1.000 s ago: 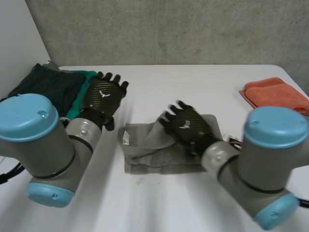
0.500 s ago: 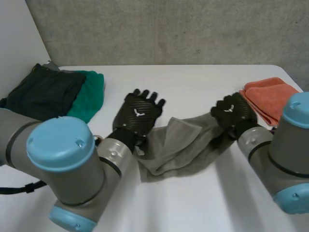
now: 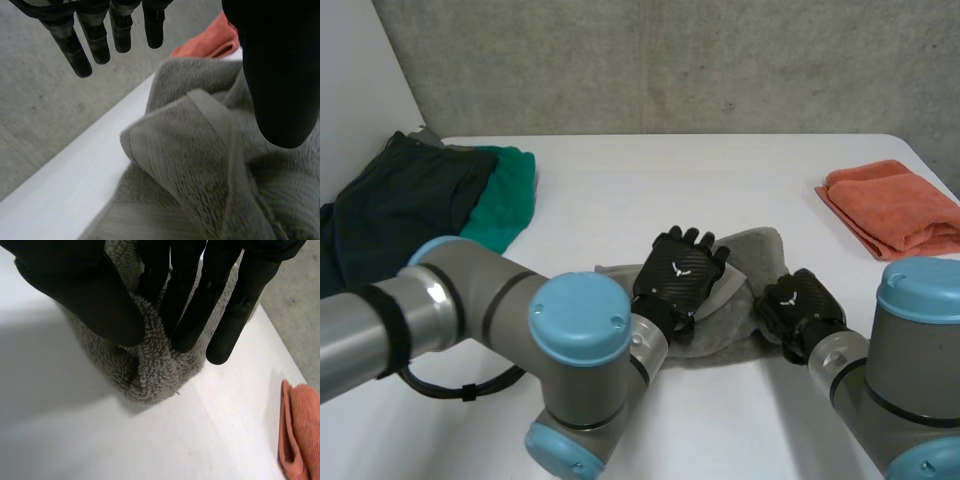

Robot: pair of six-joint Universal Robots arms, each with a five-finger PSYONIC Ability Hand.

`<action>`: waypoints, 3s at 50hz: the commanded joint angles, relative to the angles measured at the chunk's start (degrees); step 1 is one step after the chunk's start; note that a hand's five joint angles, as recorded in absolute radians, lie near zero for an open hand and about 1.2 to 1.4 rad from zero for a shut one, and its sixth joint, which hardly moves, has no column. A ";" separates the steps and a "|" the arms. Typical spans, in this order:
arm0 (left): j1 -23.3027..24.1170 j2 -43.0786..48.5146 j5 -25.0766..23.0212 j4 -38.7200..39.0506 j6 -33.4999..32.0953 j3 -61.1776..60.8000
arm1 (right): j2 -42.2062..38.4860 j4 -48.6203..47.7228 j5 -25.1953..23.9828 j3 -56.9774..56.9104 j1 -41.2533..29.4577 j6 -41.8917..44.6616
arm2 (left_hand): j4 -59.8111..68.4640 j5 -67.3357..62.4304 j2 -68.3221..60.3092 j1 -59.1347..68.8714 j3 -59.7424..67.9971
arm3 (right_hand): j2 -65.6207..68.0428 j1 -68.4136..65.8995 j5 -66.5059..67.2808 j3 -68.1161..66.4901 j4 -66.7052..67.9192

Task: Fold the laundry.

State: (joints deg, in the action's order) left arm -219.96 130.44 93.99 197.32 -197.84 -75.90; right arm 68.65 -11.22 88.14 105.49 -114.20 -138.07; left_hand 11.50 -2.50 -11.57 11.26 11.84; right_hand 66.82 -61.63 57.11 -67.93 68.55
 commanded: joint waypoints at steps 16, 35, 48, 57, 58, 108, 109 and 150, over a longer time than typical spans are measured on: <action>-11.28 -5.95 17.11 -1.42 -10.11 -9.77 | -0.27 -1.18 -0.34 -0.90 3.81 1.05 | 6.12 -5.12 -6.05 6.36 5.78 | 13.18 -18.37 12.89 -12.07 11.45; -8.28 -23.82 12.45 -0.63 -6.50 -20.25 | -0.53 -2.05 -0.07 -14.34 -5.93 15.46 | 1.07 -0.07 -1.00 1.31 0.73 | 13.18 -18.37 12.89 -12.07 11.45; -13.65 -26.11 12.01 -0.45 -4.75 -23.59 | -12.05 -5.48 -18.36 -16.46 -20.45 20.30 | 0.90 0.10 -0.83 1.15 0.56 | 13.18 -18.37 12.89 -12.07 11.45; -14.35 -24.97 9.64 0.87 -1.93 -19.64 | -4.95 -5.66 -18.10 -13.04 -13.61 0.12 | 0.90 0.10 -0.83 1.14 0.56 | -56.82 51.63 -57.11 57.93 -58.55; -14.26 -24.45 8.94 1.13 -1.93 -19.12 | -2.93 -5.75 -18.18 -12.16 -12.12 -3.92 | 1.07 -0.06 -1.00 1.31 0.73 | -56.82 51.63 -57.11 57.93 -58.55; -6.71 -5.63 12.53 -12.05 -7.65 -7.25 | -17.41 16.84 -6.50 -31.40 -4.28 -19.79 | 5.11 -4.10 -5.03 5.35 4.77 | -52.87 47.67 -53.16 53.98 -54.60; -6.62 -6.16 12.36 -12.05 -7.65 -7.25 | -16.97 16.84 -6.15 -31.32 -4.54 -19.00 | 4.94 -3.94 -4.87 5.18 4.60 | -52.87 47.67 -53.16 53.98 -54.60; -12.33 -24.09 -6.80 -10.29 1.41 -14.63 | -13.19 -16.82 -5.00 -6.79 -15.70 -10.82 | 1.07 -0.07 -1.00 1.31 0.73 | -42.79 37.59 -43.07 43.89 -44.52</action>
State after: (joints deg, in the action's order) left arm -232.60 106.45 87.06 186.96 -196.20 -90.55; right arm 57.12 -27.37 83.18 99.74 -129.92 -149.98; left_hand 12.73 -2.47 -13.10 13.27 13.01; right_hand 17.48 -17.69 7.96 -17.76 17.66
